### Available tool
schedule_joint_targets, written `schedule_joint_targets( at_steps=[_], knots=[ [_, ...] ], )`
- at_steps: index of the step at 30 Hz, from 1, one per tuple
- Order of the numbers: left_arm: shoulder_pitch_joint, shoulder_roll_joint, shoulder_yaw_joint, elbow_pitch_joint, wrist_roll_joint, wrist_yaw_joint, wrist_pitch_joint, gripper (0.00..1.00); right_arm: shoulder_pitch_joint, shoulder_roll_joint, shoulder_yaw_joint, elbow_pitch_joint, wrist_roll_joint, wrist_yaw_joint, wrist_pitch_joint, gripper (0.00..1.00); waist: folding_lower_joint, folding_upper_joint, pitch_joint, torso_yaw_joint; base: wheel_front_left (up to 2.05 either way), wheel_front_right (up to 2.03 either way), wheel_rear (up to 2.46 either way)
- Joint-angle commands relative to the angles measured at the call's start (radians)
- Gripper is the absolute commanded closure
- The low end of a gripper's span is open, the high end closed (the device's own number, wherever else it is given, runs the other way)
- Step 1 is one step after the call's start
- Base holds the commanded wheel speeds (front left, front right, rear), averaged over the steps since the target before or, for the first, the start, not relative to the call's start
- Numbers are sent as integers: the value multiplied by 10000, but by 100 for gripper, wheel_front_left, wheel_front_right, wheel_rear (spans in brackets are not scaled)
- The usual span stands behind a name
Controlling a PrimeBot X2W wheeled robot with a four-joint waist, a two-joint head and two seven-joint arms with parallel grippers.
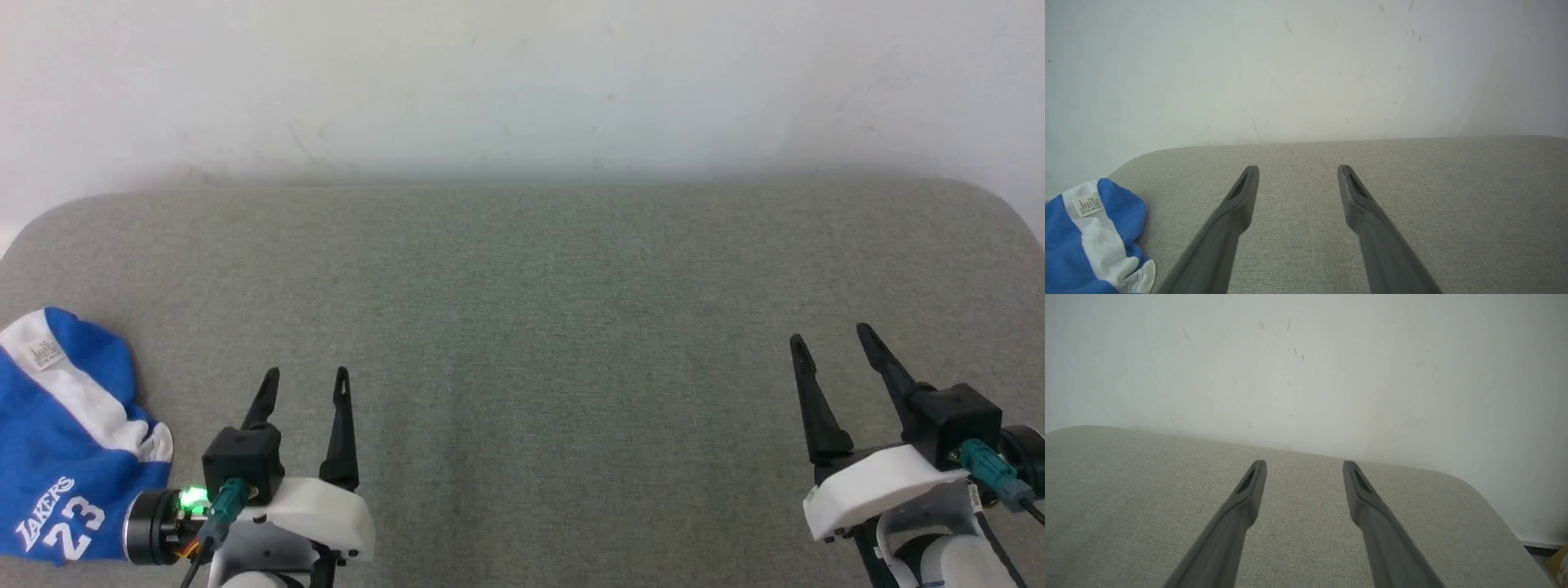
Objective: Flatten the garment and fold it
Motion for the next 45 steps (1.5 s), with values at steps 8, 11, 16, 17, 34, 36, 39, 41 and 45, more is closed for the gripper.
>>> schedule_joint_targets(
  at_steps=[8, 11, 16, 17, 34, 36, 39, 41, 45],
  knots=[
    [-249, -13, 1, -164, -50, 230, -254, 0, -40, 13, 109, -241, 51, -5, -248, 0, 0, -1, 83, 456, 0, 0, 0],
    [-267, -14, 16, -193, -64, 289, -316, 0, -33, 14, 153, -290, 46, -5, -310, 0, 0, -1, 109, 627, 0, 0, 0],
    [-293, -17, 53, -244, -92, 407, -421, 0, -31, 16, 217, -360, 46, -6, -414, 0, 0, -1, 153, 928, 0, 0, 0],
    [-298, -17, 62, -253, -97, 432, -442, 0, -31, 16, 226, -373, 45, -6, -435, 0, 0, -1, 163, 992, 0, 0, 0],
    [-375, -25, 311, -379, -303, 863, -797, 0, -13, 22, 226, -589, 51, -9, -790, 0, 0, -1, 346, 2218, 0, 0, 0],
    [-380, -26, 362, -383, -331, 911, -838, 0, -13, 23, 230, -612, 50, -9, -832, 0, 0, -1, 364, 2363, 0, 0, 0],
    [-375, -28, 406, -422, -344, 996, -901, 0, -14, 24, 239, -649, 54, -10, -894, 0, 0, -1, 389, 2579, 0, 0, 0],
    [-381, -29, 448, -438, -351, 1044, -943, 0, -14, 25, 254, -676, 55, -10, -936, 0, 0, -1, 405, 2718, 0, 0, 0],
    [-400, -30, 537, -462, -368, 1134, -1027, 0, -16, 27, 283, -732, 54, -11, -1020, 0, 0, -1, 452, 2979, 0, 0, 0]
  ],
)
